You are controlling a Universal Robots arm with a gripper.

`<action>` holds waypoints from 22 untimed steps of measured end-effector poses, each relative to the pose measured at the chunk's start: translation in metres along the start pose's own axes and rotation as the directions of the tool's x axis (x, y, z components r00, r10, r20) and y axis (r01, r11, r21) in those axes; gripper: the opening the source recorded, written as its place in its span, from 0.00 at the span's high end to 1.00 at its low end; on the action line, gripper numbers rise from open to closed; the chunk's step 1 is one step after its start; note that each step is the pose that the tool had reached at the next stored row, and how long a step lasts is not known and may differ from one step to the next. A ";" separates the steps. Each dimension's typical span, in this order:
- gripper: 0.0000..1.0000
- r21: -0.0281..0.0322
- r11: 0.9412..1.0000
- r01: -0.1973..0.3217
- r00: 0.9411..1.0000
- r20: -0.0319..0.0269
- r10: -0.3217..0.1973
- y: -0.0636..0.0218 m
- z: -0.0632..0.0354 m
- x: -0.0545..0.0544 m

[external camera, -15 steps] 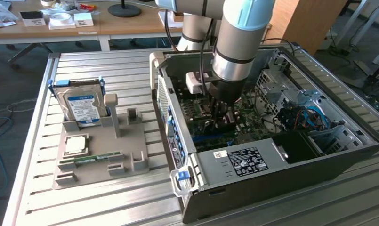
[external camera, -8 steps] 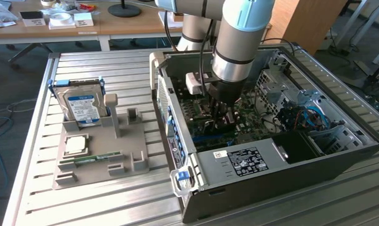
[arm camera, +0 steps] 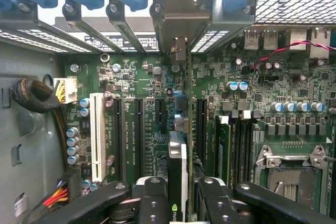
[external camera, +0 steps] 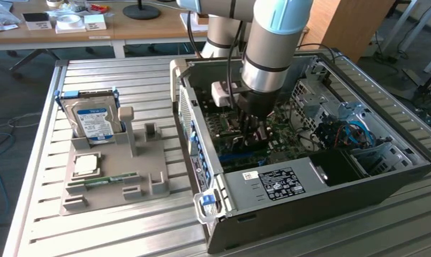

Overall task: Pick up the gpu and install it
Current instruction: 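Insert the gpu into the slot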

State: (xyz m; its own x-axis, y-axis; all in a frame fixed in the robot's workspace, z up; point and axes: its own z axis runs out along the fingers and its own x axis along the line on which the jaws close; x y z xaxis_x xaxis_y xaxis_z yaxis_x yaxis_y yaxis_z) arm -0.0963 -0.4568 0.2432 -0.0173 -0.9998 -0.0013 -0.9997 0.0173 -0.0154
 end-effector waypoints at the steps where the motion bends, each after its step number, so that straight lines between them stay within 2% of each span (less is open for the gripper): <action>1: 0.73 0.000 1.000 0.000 1.000 0.000 0.000 -0.0001 -0.0005 0.000; 6: 0.73 0.000 1.000 0.000 1.000 -0.005 0.000 -0.0001 -0.0012 0.000; 22: 0.73 0.000 1.000 0.000 1.000 -0.005 0.000 0.0000 0.0042 0.000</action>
State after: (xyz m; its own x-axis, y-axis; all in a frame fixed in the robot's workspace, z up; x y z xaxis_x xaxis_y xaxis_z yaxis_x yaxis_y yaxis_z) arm -0.0962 -0.4569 0.2390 -0.0172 -0.9998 0.0041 -0.9997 0.0171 -0.0154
